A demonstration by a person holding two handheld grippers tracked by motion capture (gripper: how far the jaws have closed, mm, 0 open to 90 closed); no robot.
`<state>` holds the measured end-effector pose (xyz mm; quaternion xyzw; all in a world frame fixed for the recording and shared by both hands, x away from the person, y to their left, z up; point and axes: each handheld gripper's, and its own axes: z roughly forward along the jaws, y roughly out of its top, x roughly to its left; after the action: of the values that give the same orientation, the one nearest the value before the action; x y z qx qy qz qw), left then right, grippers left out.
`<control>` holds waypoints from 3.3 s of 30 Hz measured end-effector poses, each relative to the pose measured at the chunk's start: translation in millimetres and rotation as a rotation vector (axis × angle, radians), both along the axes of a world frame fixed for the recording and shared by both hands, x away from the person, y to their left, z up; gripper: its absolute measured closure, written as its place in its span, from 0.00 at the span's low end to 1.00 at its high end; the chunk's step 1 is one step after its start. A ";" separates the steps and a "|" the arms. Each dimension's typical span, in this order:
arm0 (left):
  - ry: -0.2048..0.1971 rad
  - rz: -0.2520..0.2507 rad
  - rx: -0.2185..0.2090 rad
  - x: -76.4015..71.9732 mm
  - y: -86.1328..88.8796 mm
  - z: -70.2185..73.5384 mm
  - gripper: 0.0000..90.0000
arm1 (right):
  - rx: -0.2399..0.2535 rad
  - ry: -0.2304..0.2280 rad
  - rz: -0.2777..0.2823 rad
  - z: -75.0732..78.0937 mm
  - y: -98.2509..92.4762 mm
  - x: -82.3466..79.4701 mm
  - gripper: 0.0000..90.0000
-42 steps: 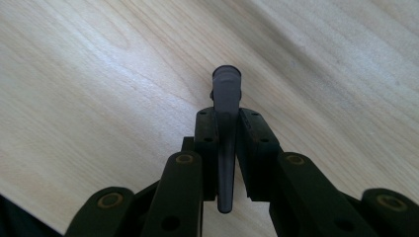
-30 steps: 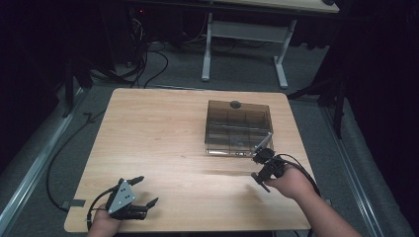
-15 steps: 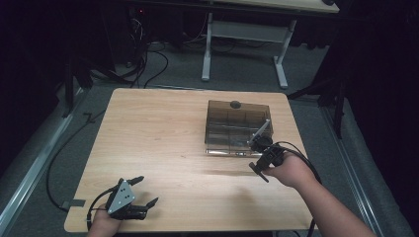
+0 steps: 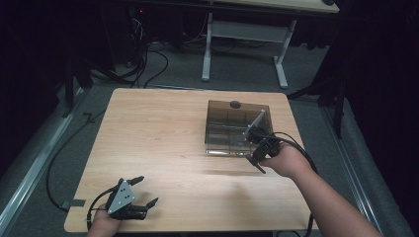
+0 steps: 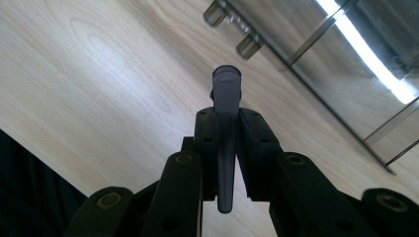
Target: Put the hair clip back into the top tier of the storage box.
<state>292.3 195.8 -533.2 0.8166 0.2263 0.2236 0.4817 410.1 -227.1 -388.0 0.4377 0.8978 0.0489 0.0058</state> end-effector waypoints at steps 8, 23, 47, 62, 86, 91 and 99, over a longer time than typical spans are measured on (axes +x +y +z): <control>0.000 -0.002 0.002 -0.2 -0.1 0.1 0.17 | 0.008 -0.017 0.010 9.6 9.7 18.1 0.88; 0.002 -0.003 0.008 0.2 -0.1 0.2 0.17 | -0.002 -0.038 0.045 13.0 27.5 55.6 0.88; 0.004 -0.004 0.002 0.2 -0.1 0.0 0.17 | 0.002 -0.038 0.060 -5.2 32.4 85.3 0.88; 0.003 -0.004 0.002 0.2 -0.1 0.1 0.17 | -0.021 -0.007 0.065 -23.6 32.4 82.8 0.88; 0.004 -0.006 0.006 0.4 0.1 0.2 0.17 | 0.004 -0.033 0.022 -4.9 29.7 69.6 0.78; 0.004 -0.005 0.005 0.6 -0.2 0.0 0.17 | 0.005 -0.039 0.015 3.2 24.5 59.9 0.79; 0.002 -0.005 0.005 0.5 -0.3 0.0 0.17 | 0.010 -0.033 0.004 10.6 18.3 41.8 0.83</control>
<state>292.8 195.5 -533.2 0.8187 0.2241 0.2221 0.4798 451.9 -208.8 -377.3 0.4350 0.8982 0.0606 0.0181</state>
